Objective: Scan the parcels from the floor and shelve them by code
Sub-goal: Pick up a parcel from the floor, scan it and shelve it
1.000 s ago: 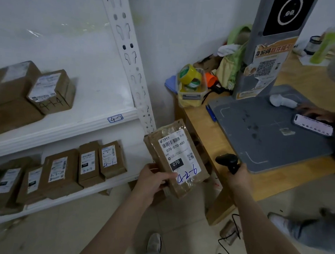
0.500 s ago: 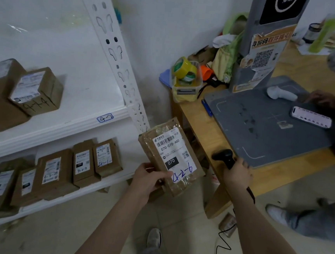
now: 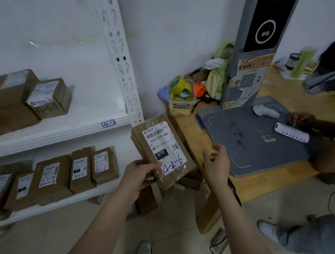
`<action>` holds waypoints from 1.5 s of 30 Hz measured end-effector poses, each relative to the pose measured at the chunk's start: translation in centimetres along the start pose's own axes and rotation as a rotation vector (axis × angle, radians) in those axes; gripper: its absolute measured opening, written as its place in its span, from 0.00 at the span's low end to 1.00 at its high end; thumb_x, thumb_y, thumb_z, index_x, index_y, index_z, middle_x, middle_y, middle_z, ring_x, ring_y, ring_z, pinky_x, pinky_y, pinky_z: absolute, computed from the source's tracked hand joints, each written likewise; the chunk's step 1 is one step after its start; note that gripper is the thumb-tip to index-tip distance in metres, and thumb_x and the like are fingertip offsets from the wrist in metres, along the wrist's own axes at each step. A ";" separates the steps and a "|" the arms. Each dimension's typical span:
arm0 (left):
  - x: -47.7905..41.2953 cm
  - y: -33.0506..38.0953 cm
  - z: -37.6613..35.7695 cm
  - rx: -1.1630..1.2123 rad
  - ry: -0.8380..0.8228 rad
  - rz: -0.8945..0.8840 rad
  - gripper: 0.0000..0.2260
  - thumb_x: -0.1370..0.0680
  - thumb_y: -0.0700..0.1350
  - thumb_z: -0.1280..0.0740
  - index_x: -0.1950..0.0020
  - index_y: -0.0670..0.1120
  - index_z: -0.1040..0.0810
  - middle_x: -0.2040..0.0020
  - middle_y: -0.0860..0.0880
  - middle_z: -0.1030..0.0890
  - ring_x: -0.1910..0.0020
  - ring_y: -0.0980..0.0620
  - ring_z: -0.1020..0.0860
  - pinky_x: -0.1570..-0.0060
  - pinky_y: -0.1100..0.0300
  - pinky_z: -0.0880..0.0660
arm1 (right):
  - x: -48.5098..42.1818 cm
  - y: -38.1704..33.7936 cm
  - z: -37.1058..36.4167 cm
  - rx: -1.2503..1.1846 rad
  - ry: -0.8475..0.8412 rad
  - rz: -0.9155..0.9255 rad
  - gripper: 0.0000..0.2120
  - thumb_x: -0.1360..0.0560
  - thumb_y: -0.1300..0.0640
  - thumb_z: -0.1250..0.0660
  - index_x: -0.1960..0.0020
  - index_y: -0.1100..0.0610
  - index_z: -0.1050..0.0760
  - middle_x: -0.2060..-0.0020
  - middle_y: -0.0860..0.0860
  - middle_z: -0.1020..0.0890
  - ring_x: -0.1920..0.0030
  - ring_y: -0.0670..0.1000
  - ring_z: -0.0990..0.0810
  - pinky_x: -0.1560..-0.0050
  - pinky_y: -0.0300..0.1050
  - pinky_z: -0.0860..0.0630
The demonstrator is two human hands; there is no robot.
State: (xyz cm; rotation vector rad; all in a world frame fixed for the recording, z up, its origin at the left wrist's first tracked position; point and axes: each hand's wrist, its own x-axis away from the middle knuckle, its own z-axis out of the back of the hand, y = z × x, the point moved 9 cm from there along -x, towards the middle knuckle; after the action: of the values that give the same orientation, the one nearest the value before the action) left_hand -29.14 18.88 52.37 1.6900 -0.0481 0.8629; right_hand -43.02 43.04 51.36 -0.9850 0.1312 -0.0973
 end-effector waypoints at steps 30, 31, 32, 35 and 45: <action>30.8 48.3 19.1 -0.128 0.309 -1.173 0.19 0.21 0.55 0.32 0.40 0.43 0.32 0.53 0.52 0.20 0.56 0.53 0.21 0.53 0.53 0.23 | 15.7 -61.4 12.2 -0.575 0.033 1.160 0.31 0.27 0.36 0.39 0.26 0.44 0.32 0.38 0.42 0.20 0.41 0.46 0.21 0.43 0.54 0.21; 31.8 49.5 19.8 -0.139 0.314 -1.198 0.20 0.22 0.56 0.32 0.40 0.44 0.31 0.52 0.52 0.20 0.54 0.54 0.21 0.49 0.52 0.23 | 16.2 -62.9 12.4 -0.593 0.058 1.167 0.30 0.27 0.37 0.39 0.26 0.44 0.31 0.39 0.42 0.19 0.42 0.46 0.20 0.45 0.54 0.21; 32.7 50.5 20.5 -0.151 0.300 -1.218 0.20 0.22 0.56 0.31 0.40 0.44 0.30 0.51 0.53 0.20 0.53 0.55 0.20 0.48 0.53 0.24 | 16.7 -64.4 12.7 -0.610 0.084 1.173 0.28 0.26 0.38 0.40 0.27 0.44 0.30 0.41 0.41 0.18 0.44 0.46 0.20 0.46 0.54 0.21; 35.3 52.8 21.9 -0.200 0.215 -1.296 0.19 0.23 0.52 0.29 0.37 0.45 0.29 0.47 0.53 0.18 0.51 0.59 0.19 0.55 0.65 0.24 | 18.2 -69.1 13.0 -0.649 0.130 1.177 0.25 0.24 0.38 0.40 0.29 0.43 0.29 0.46 0.41 0.18 0.48 0.46 0.20 0.48 0.55 0.20; 42.5 62.8 31.9 -0.199 0.420 -1.643 0.40 0.41 0.72 0.27 0.34 0.51 0.22 0.39 0.54 0.18 0.39 0.55 0.21 0.37 0.51 0.24 | 22.3 -84.2 11.5 -0.727 0.113 1.057 0.26 0.21 0.39 0.40 0.28 0.52 0.31 0.40 0.53 0.19 0.37 0.57 0.24 0.38 0.51 0.29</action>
State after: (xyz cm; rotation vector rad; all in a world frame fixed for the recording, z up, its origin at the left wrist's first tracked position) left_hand -10.87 -11.65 126.55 0.8206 1.2985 -0.1041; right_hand -21.11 3.06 126.44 -1.5112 0.8130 0.9221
